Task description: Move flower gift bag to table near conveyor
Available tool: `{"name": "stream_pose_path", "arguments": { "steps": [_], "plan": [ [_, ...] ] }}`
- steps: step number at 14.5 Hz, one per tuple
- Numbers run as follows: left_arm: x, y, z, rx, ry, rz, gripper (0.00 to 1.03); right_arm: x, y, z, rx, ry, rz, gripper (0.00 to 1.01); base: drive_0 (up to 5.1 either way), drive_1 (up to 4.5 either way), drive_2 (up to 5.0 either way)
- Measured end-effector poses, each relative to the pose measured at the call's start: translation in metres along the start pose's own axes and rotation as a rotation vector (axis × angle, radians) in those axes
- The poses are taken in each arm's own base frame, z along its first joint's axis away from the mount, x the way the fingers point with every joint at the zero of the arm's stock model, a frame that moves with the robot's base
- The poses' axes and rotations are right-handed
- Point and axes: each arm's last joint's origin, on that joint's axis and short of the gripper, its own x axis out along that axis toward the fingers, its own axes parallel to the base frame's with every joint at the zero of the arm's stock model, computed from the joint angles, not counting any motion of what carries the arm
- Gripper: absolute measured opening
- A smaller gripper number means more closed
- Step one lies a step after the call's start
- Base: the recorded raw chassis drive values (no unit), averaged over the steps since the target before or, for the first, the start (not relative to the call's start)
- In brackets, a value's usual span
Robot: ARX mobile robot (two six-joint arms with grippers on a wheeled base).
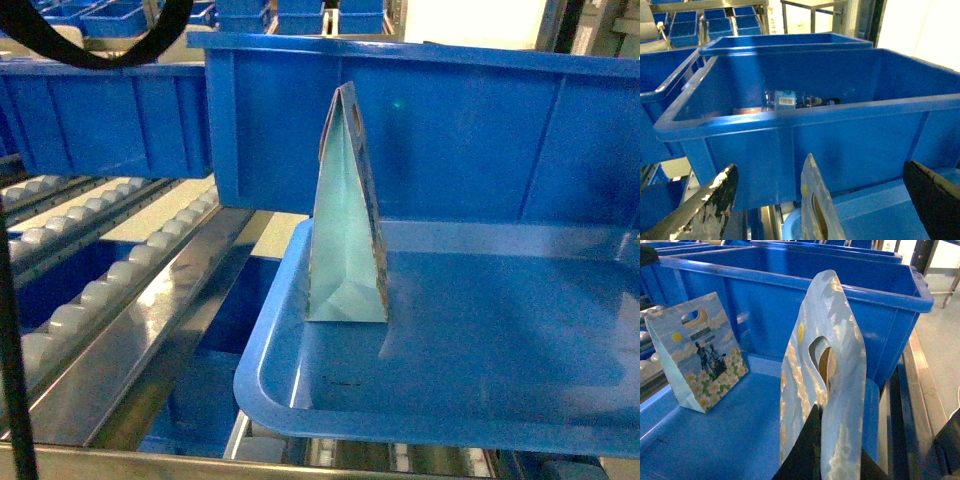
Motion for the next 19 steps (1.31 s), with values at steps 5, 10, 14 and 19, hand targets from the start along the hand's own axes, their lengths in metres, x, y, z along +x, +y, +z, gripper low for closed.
{"name": "stream_pose_path", "arguments": {
  "steps": [5, 10, 14, 19],
  "plan": [
    [0.022, -0.009, -0.015, 0.026, 0.082, 0.040, 0.98, 0.000, 0.000, 0.000, 0.000, 0.000, 0.000, 0.02, 0.0, 0.00, 0.0],
    [0.035, -0.017, -0.028, 0.051, 0.158, 0.051, 0.98, 0.000, 0.000, 0.000, 0.000, 0.000, 0.000, 0.02, 0.0, 0.00, 0.0],
    [0.035, -0.018, -0.036, 0.030, 0.221, 0.062, 0.98, 0.000, 0.000, 0.000, 0.000, 0.000, 0.000, 0.02, 0.0, 0.00, 0.0],
    [0.036, -0.023, -0.046, 0.008, 0.281, 0.061, 0.92, 0.000, 0.000, 0.000, 0.000, -0.001, 0.000, 0.02, 0.0, 0.00, 0.0]
  ]
}}
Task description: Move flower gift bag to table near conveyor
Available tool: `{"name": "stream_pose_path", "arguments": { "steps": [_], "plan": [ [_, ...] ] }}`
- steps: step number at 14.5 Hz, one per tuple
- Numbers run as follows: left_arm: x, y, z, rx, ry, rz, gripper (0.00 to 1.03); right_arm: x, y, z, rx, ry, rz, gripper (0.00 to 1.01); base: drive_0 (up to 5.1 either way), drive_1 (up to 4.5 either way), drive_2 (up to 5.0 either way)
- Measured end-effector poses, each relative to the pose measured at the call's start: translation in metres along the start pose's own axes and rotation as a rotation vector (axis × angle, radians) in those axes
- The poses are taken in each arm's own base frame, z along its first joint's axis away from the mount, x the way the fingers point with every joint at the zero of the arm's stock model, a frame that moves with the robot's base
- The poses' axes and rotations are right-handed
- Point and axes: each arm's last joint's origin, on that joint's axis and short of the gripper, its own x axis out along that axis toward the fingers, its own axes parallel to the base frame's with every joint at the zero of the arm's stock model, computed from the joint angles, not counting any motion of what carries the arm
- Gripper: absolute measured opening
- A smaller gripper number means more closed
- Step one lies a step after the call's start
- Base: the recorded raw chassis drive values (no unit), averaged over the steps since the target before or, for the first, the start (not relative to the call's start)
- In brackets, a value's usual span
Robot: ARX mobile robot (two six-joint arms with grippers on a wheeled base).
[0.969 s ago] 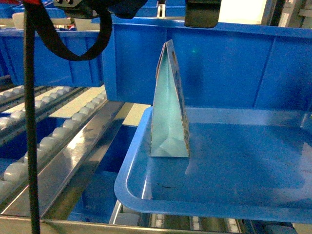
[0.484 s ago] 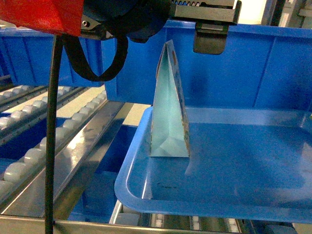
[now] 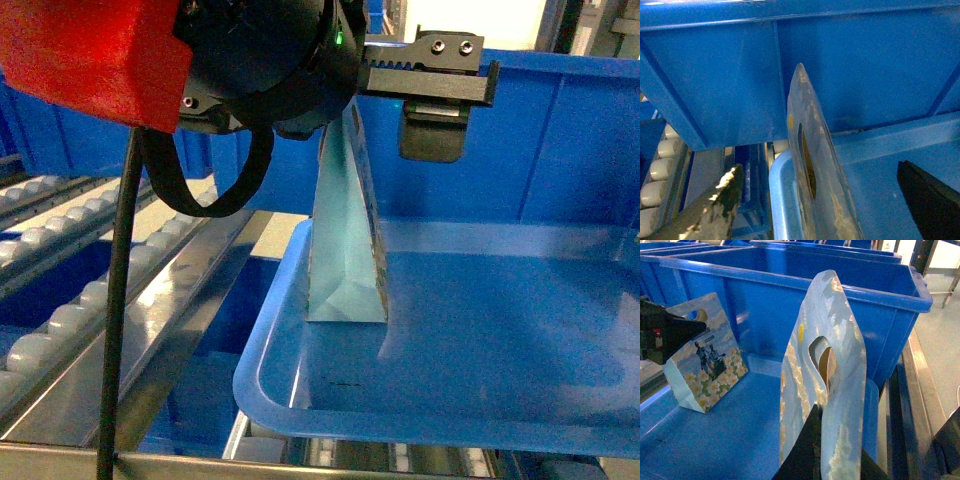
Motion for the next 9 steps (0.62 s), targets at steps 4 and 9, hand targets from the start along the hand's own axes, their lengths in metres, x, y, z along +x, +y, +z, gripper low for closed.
{"name": "stream_pose_path", "arguments": {
  "steps": [4, 9],
  "plan": [
    [0.0032, -0.0019, -0.0060, 0.001, 0.034, 0.002, 0.52, 0.0000, 0.0000, 0.0000, 0.000, 0.000, 0.000, 0.02, 0.0, 0.00, 0.0],
    [0.0030, -0.0021, -0.0060, -0.013, 0.032, 0.012, 0.02, 0.0000, 0.0000, 0.0000, 0.000, 0.000, 0.000, 0.02, 0.0, 0.00, 0.0]
  ]
}}
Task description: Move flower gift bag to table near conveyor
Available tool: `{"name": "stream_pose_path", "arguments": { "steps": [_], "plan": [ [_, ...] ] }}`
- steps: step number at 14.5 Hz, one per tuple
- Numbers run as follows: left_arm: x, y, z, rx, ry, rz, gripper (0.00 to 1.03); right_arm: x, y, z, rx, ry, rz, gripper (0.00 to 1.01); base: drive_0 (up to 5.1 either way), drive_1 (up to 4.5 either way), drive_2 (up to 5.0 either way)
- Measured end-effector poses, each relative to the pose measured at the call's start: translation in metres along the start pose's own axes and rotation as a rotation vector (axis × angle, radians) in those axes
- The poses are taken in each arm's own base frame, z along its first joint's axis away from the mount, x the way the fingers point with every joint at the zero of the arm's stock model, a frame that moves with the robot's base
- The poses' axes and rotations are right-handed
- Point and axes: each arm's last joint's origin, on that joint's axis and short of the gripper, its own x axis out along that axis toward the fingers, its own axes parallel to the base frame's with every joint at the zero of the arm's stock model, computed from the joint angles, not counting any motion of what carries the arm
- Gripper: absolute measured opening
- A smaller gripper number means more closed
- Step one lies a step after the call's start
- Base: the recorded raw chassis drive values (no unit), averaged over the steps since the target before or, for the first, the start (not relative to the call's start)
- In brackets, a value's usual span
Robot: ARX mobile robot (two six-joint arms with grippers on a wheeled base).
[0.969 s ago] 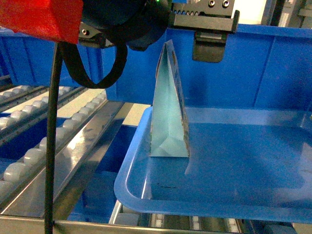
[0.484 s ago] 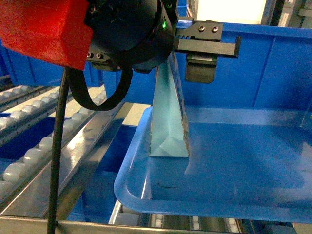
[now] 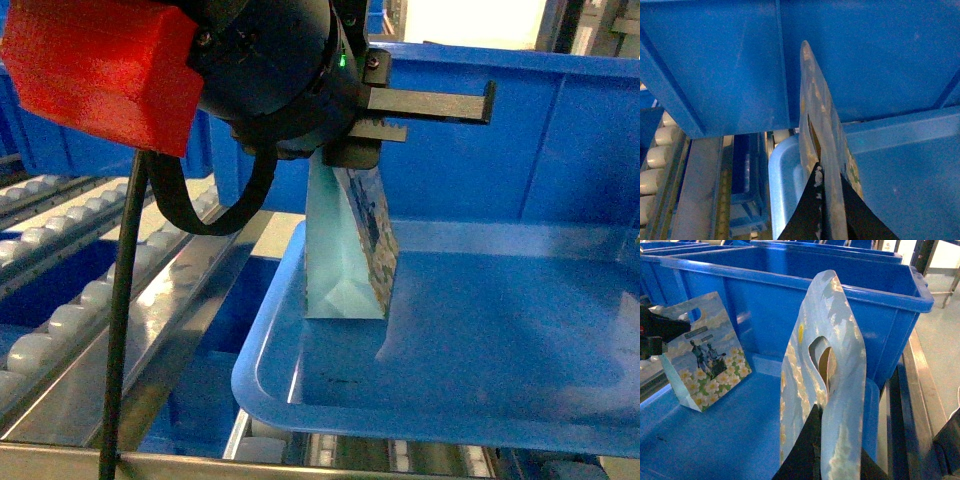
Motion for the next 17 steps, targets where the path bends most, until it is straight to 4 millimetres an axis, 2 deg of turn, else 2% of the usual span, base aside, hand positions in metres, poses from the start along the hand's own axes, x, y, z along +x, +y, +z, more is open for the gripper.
{"name": "stream_pose_path", "arguments": {
  "steps": [5, 6, 7, 14, 16, 17],
  "plan": [
    [-0.001, -0.001, 0.000, -0.002, -0.016, 0.015, 0.02, 0.000, 0.000, 0.000, 0.000, 0.000, 0.000, 0.02, 0.0, 0.00, 0.0],
    [-0.005, -0.001, 0.002, -0.005, -0.041, 0.033, 0.02, 0.000, 0.000, 0.000, 0.000, 0.000, 0.000, 0.02, 0.0, 0.00, 0.0],
    [-0.022, -0.003, 0.010, -0.015, -0.080, 0.025, 0.02, 0.000, 0.000, 0.000, 0.000, 0.000, 0.000, 0.02, 0.0, 0.00, 0.0],
    [-0.053, 0.005, 0.019, -0.044, -0.176, 0.020, 0.02, 0.000, 0.000, 0.000, 0.000, 0.000, 0.000, 0.02, 0.0, 0.00, 0.0],
    [-0.069, 0.013, 0.023, -0.045, -0.230, 0.022, 0.02, 0.000, 0.000, 0.000, 0.000, 0.000, 0.000, 0.02, 0.0, 0.00, 0.0],
    [-0.070, 0.017, 0.021, -0.042, -0.249, 0.032, 0.02, 0.000, 0.000, 0.000, 0.000, 0.000, 0.000, 0.02, 0.0, 0.00, 0.0]
  ]
}}
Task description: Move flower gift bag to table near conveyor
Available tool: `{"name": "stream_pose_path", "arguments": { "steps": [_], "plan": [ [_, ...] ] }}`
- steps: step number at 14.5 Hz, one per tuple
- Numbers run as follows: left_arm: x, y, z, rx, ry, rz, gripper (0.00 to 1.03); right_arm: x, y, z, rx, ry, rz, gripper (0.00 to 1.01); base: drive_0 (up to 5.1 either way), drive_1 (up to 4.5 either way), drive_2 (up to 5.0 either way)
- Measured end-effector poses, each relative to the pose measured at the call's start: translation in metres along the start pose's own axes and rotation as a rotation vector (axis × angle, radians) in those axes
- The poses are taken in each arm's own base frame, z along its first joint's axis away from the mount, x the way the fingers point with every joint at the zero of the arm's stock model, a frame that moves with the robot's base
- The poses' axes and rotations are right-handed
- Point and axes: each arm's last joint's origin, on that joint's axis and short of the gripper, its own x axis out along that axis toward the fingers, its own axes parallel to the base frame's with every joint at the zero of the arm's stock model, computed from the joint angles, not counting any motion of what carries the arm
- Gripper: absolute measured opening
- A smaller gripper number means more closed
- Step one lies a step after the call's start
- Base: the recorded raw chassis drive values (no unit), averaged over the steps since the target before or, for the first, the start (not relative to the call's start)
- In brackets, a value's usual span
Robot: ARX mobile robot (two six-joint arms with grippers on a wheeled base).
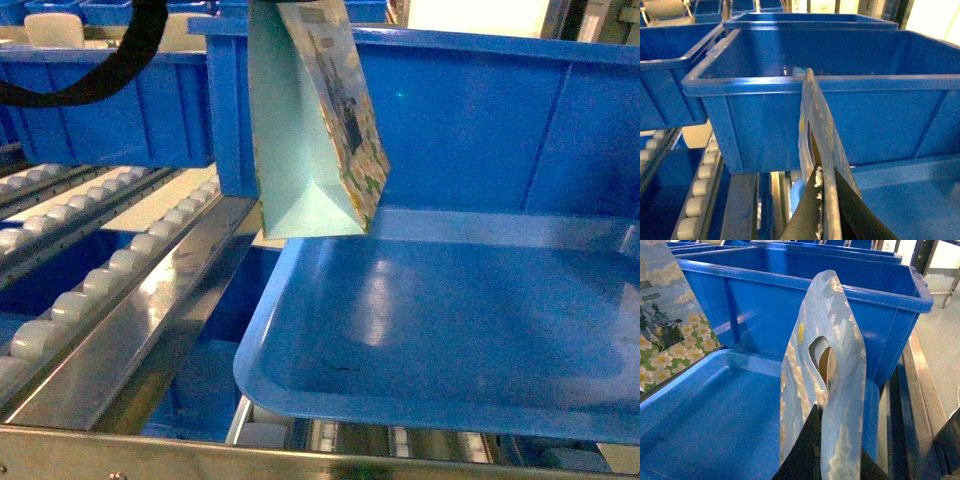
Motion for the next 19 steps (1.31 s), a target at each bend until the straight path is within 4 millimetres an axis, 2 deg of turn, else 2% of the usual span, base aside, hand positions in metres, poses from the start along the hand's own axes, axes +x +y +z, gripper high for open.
{"name": "stream_pose_path", "arguments": {
  "steps": [2, 4, 19],
  "plan": [
    [0.002, 0.013, -0.012, 0.040, -0.020, 0.049, 0.02, 0.000, 0.000, 0.000, 0.000, 0.000, 0.000, 0.02, 0.0, 0.00, 0.0],
    [0.000, 0.019, -0.008, 0.059, -0.070, 0.067, 0.02, 0.000, 0.000, 0.000, 0.000, 0.000, 0.000, 0.02, 0.0, 0.00, 0.0],
    [-0.002, 0.021, -0.005, 0.080, -0.078, 0.074, 0.02, 0.000, 0.000, 0.000, 0.000, 0.002, -0.003, 0.02, 0.0, 0.00, 0.0]
  ]
}}
